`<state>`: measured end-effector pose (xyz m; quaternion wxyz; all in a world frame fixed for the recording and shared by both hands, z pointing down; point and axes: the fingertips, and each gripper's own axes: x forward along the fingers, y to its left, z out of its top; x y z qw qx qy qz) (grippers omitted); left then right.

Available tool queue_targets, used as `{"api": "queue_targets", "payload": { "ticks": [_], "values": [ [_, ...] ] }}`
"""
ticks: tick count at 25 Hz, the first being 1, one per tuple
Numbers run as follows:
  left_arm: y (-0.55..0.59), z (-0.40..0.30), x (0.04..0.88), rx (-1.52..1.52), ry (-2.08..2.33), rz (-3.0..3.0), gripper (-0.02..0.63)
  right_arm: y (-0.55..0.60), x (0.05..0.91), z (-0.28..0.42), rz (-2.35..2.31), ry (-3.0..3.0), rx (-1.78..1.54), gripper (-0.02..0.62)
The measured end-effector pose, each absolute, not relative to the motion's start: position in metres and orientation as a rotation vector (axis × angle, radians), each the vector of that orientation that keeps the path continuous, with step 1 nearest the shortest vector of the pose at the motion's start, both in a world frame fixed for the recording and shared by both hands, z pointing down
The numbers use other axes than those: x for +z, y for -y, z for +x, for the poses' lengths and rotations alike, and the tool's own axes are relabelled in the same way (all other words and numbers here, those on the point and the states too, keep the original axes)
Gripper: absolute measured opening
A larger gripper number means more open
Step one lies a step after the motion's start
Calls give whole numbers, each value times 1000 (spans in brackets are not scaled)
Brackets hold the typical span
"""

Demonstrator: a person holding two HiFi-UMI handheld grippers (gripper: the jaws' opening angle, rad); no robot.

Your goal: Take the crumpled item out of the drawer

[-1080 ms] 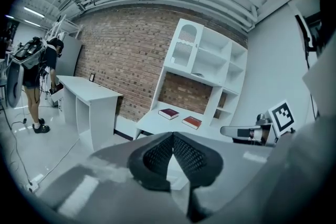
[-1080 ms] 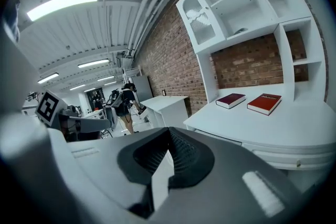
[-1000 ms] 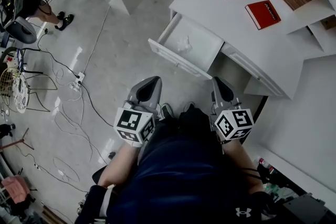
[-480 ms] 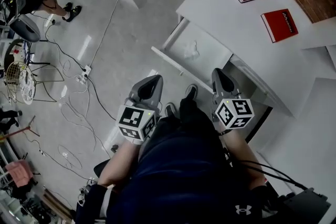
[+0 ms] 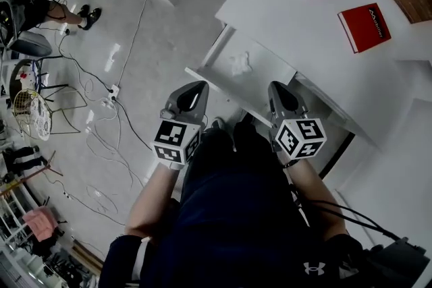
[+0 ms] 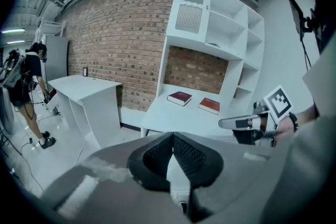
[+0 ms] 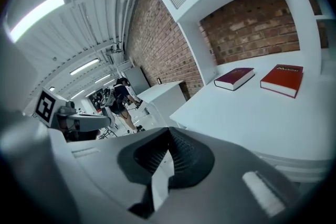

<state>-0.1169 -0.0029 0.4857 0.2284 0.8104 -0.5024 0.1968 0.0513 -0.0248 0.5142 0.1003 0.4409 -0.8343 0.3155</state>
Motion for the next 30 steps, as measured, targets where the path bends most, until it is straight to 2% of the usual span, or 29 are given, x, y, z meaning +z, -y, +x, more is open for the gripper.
{"api": "queue_targets", "payload": {
  "ticks": [15,17,20,26,30],
  "values": [
    [76,-88,636,1141,931,2368,8,23,543,104,1618,2201,1114,3],
    [77,-89,656,1228,855,2376,30,21,546,102,1639,2178,1136,3],
    [79,-84,684,1364,727,2403,112,19,556,104,1662,2148,1163,3],
    [77,-74,734,1642,407,2437,169,14,572,113,1718,2073,1221,3],
    [77,-73,765,1861,189,2437,184,12,578,118,1749,2051,1248,3]
  ]
}}
